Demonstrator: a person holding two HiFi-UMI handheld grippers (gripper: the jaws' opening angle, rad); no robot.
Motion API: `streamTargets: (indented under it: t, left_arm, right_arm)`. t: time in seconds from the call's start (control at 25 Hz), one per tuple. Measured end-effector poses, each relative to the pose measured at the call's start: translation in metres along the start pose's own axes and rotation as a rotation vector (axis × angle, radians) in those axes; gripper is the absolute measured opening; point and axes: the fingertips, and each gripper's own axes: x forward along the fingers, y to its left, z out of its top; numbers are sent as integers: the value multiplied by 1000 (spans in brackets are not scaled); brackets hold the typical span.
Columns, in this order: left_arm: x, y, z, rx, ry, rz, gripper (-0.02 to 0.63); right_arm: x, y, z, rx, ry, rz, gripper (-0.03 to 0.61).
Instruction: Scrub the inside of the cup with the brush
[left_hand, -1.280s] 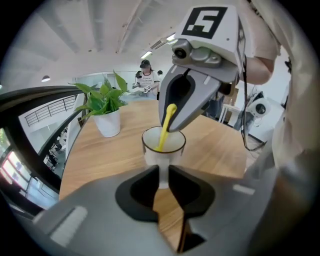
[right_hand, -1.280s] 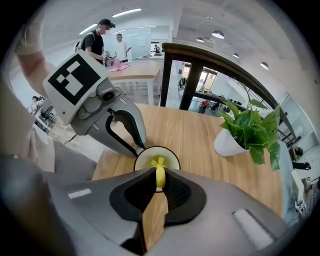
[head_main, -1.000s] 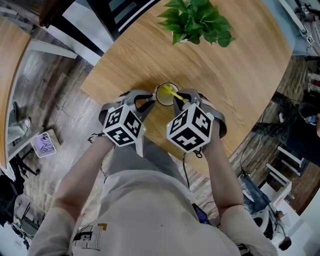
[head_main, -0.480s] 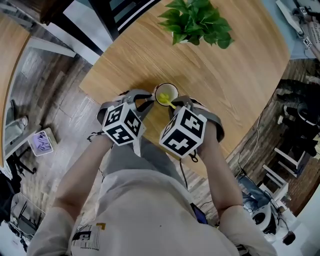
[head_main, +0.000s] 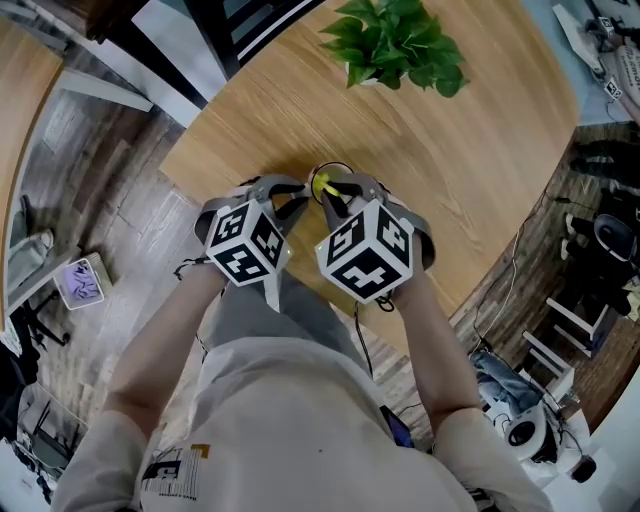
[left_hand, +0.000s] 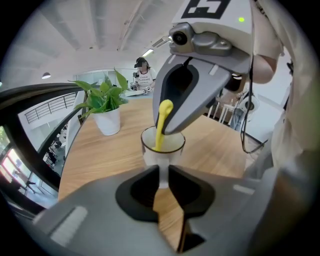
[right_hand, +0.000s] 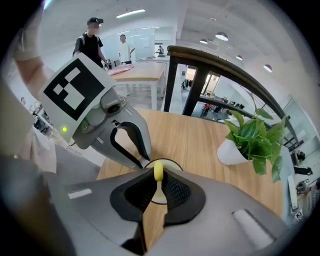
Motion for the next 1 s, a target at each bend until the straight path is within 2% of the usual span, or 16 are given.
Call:
streamTargets:
  t: [0.2, 0.44, 0.72, 0.88, 1.0]
  left_arm:
    - [-1, -1, -1, -6, 18, -8, 51]
    - [0, -2, -1, -23, 35, -7, 51]
    - [-1, -4, 0, -43, 42, -2, 51]
    - [1, -9, 1, -28, 53, -3, 51]
    - [3, -9, 1, -13, 61, -1, 51]
  right_arm:
    - [-10, -13, -4, -12, -3, -105, 32]
    - [-20, -15, -25, -4, 62, -136, 31]
    - [-30, -2, -43, 12, 148, -100, 31]
    - [-24, 19, -43, 53, 129, -29, 31]
    - [-19, 26, -32, 57, 82, -33, 32]
